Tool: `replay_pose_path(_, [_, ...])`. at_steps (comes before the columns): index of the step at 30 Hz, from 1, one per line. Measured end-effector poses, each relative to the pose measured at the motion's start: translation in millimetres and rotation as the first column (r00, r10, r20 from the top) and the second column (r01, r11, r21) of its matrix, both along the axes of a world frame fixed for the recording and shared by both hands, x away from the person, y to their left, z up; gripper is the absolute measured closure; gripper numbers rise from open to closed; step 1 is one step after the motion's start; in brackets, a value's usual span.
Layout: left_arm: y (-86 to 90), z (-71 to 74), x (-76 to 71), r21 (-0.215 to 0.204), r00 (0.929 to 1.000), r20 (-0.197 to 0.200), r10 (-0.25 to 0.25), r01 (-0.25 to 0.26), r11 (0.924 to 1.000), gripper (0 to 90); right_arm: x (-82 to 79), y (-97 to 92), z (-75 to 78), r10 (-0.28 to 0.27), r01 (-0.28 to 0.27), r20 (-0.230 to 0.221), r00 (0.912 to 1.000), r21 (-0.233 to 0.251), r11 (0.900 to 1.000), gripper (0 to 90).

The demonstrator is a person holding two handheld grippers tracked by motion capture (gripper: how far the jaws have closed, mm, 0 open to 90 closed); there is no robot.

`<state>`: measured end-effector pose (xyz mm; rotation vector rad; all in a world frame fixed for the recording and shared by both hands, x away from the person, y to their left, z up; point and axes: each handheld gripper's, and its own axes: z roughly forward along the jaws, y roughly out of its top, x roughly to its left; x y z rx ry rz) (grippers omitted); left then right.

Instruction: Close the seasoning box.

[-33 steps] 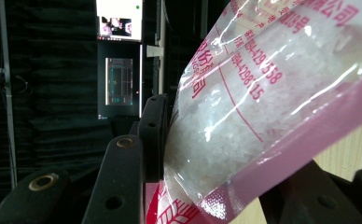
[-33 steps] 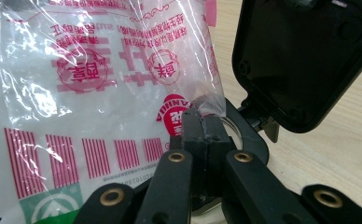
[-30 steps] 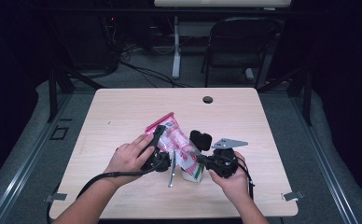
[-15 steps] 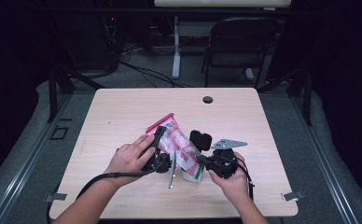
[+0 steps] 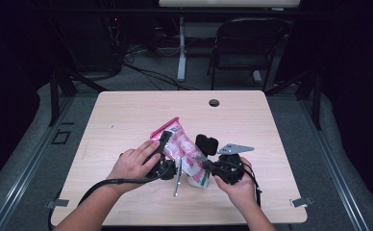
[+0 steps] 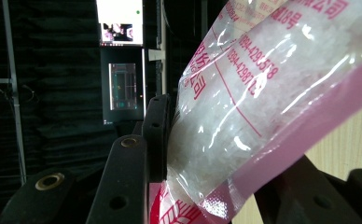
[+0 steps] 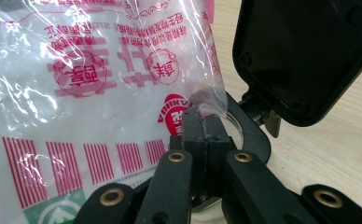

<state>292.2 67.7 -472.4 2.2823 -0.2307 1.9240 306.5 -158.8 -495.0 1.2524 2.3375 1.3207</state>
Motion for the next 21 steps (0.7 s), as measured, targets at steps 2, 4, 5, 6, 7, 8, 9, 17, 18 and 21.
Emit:
replay_pose_path(2, [-0.2, 0.5, -0.6, -0.005, 0.9999, 0.013, -0.011, 0.011, 0.9999, 66.3, -0.1, 0.1, 0.1, 0.0, 0.0, 0.001, 1.0, 0.001, 1.0, 90.0])
replay_pose_path(4, [-0.5, 1.5, -1.1, -0.001, 0.9997, 0.019, -0.017, 0.017, 0.9999, 66.4, -0.5, 0.3, 0.2, 0.002, -0.002, 0.002, 1.0, 0.001, 1.0, 90.0])
replay_pose_path(5, [-0.5, 1.7, -1.8, -0.003, 0.9998, 0.016, -0.012, 0.012, 0.9999, 66.5, -0.5, 0.3, 0.1, 0.002, -0.002, 0.006, 1.0, 0.002, 1.0, 90.0])
replay_pose_path(6, [-1.0, 2.7, -2.7, 0.002, 0.9999, 0.015, -0.006, 0.006, 1.0, 66.6, -0.7, 0.4, 0.3, 0.001, -0.001, 0.006, 1.0, 0.004, 1.0, 90.0])
replay_pose_path(7, [-0.8, 2.0, -2.4, -0.005, 0.9995, 0.025, -0.017, 0.017, 0.9998, 66.8, -0.8, 0.3, 0.4, 0.001, -0.001, 0.007, 1.0, 0.004, 1.0, 90.0])
replay_pose_path(8, [-1.1, 2.7, -2.7, 0.0, 0.9993, 0.03, -0.021, 0.021, 0.9998, 66.9, -0.8, 0.3, 0.4, 0.001, -0.001, 0.007, 1.0, 0.006, 1.0, 90.0])
replay_pose_path(9, [-1.0, 2.3, -3.1, -0.004, 0.9995, 0.025, -0.018, 0.018, 0.9998, 67.0, -0.8, 0.0, 0.5, -0.001, 0.001, 0.007, 1.0, 0.003, 1.0, 90.0])
replay_pose_path(17, [-1.9, 3.0, -3.5, 0.001, 0.9991, 0.034, -0.024, 0.024, 0.9997, 67.4, -0.8, -1.0, 1.0, -0.003, 0.003, 0.002, 1.0, 0.004, 1.0, 90.0])
replay_pose_path(18, [-2.0, 3.0, -3.6, 0.001, 0.9991, 0.033, -0.024, 0.024, 0.9997, 67.4, -0.7, -1.2, 1.0, -0.004, 0.004, 0.002, 1.0, 0.003, 1.0, 90.0])
replay_pose_path(21, [-2.4, 2.6, -3.7, 0.004, 0.999, 0.036, -0.027, 0.027, 0.9996, 67.5, -0.2, -1.8, 0.6, -0.004, 0.004, 0.003, 1.0, 0.004, 1.0, 90.0])
